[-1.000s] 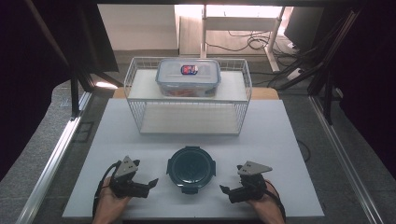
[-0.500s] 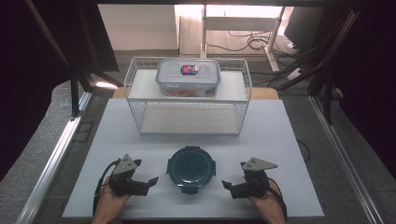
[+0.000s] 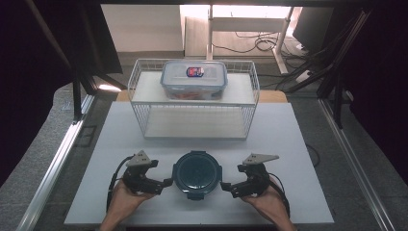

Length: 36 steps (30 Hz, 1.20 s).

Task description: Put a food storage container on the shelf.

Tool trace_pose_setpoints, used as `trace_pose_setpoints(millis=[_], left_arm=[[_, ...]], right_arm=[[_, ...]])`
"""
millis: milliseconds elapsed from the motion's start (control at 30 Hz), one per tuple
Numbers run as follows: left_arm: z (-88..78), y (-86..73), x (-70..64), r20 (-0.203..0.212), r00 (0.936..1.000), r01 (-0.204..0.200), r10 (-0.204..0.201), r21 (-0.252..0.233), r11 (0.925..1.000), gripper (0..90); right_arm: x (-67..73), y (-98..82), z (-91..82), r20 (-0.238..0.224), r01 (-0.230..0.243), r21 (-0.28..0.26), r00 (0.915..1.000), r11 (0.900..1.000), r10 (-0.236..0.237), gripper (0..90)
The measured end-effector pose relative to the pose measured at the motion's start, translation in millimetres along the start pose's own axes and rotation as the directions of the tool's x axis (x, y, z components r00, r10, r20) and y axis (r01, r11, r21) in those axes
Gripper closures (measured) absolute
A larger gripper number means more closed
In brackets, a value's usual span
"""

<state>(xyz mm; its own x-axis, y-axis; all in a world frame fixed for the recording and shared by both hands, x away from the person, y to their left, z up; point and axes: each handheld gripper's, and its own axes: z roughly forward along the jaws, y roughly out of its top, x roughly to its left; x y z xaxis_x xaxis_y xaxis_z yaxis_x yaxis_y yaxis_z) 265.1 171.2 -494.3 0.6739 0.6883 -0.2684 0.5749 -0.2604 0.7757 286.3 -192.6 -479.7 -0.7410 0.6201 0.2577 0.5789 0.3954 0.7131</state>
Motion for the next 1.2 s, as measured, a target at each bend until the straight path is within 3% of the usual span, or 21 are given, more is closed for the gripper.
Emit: trace_pose_setpoints(millis=[300, 400, 433, 567, 600, 633, 667, 700, 733, 800, 833, 900, 933, 1067, 1100, 1167, 1200], left_arm=[[27.2, 12.5, 2.0, 0.062, 0.9976, 0.025, -0.031, 0.092, 0.9954, 9.1], [32.7, 12.0, 7.5, 0.117, 0.9903, 0.06, -0.074, 0.115, 0.9916, 9.8], [33.7, 11.1, 10.0, 0.139, 0.9857, 0.079, -0.095, 0.12, 0.9897, 10.6], [34.4, 6.8, 17.2, 0.201, 0.9685, 0.117, -0.146, 0.151, 0.9816, 14.3], [35.1, 5.0, 19.2, 0.23, 0.959, 0.131, -0.166, 0.161, 0.9783, 16.0], [35.6, 3.8, 20.4, 0.254, 0.9497, 0.144, -0.184, 0.169, 0.9751, 19.0], [36.3, 2.8, 21.3, 0.282, 0.9383, 0.154, -0.2, 0.176, 0.9721, 22.1], [36.8, 2.2, 21.6, 0.286, 0.9351, 0.162, -0.209, 0.178, 0.9705, 24.5], [36.5, 2.0, 22.3, 0.288, 0.9342, 0.163, -0.21, 0.179, 0.9703, 25.0], [35.9, 1.1, 25.3, 0.298, 0.9261, 0.183, -0.231, 0.18, 0.9665, 27.2], [35.2, 0.2, 27.8, 0.305, 0.9191, 0.201, -0.249, 0.181, 0.9627, 29.1], [34.1, -2.4, 33.6, 0.325, 0.8959, 0.255, -0.303, 0.184, 0.9493, 34.8], [33.5, -3.5, 35.0, 0.331, 0.8893, 0.268, -0.316, 0.183, 0.9459, 37.3], [25.8, -6.0, 31.8, 0.336, 0.8831, 0.292, -0.328, 0.153, 0.944, 45.5], [23.5, -7.6, 30.4, 0.337, 0.8789, 0.307, -0.337, 0.14, 0.9412, 48.3], [19.6, -11.3, 27.2, 0.345, 0.8706, 0.331, -0.351, 0.116, 0.9365, 51.6], [18.4, -12.4, 25.8, 0.346, 0.8701, 0.335, -0.351, 0.109, 0.936, 52.7]], right_arm=[[-5.7, 17.4, 25.5, -0.086, -0.068, 0.055, 0.9937, 0.996, 0.072, 10.7], [-7.8, 17.8, 33.7, -0.095, -0.082, 0.089, 0.9914, 0.993, 0.09, 14.6], [-9.3, 17.3, 35.7, -0.097, -0.094, 0.098, 0.9899, 0.991, 0.103, 15.2], [-18.9, 15.7, 36.8, -0.165, -0.189, 0.12, 0.9641, 0.975, 0.208, 24.1], [-20.7, 15.5, 37.0, -0.18, -0.203, 0.126, 0.9579, 0.971, 0.224, 26.1], [-23.1, 14.7, 37.8, -0.203, -0.227, 0.136, 0.9463, 0.964, 0.252, 29.6], [-25.0, 14.3, 38.0, -0.228, -0.26, 0.156, 0.9292, 0.953, 0.291, 33.7], [-27.1, 13.6, 38.7, -0.246, -0.282, 0.167, 0.9159, 0.945, 0.317, 34.3], [-28.7, 13.0, 38.9, -0.255, -0.296, 0.174, 0.9078, 0.939, 0.333, 36.0], [-31.5, 13.0, 37.7, -0.258, -0.317, 0.182, 0.8981, 0.931, 0.356, 39.6], [-33.4, 12.6, 37.9, -0.263, -0.333, 0.184, 0.89, 0.925, 0.373, 40.9], [-36.7, 11.2, 38.2, -0.273, -0.359, 0.186, 0.8754, 0.915, 0.399, 43.0], [-37.3, 10.6, 38.4, -0.277, -0.372, 0.185, 0.8685, 0.91, 0.411, 43.8], [-35.7, 9.0, 33.4, -0.283, -0.392, 0.172, 0.8589, 0.904, 0.427, 49.5], [-34.6, 8.2, 31.1, -0.287, -0.393, 0.165, 0.8583, 0.904, 0.426, 51.4], [-31.2, 6.4, 26.7, -0.291, -0.388, 0.151, 0.8613, 0.909, 0.416, 53.2], [-27.5, 5.1, 23.7, -0.286, -0.379, 0.139, 0.8689, 0.915, 0.404, 53.6]])
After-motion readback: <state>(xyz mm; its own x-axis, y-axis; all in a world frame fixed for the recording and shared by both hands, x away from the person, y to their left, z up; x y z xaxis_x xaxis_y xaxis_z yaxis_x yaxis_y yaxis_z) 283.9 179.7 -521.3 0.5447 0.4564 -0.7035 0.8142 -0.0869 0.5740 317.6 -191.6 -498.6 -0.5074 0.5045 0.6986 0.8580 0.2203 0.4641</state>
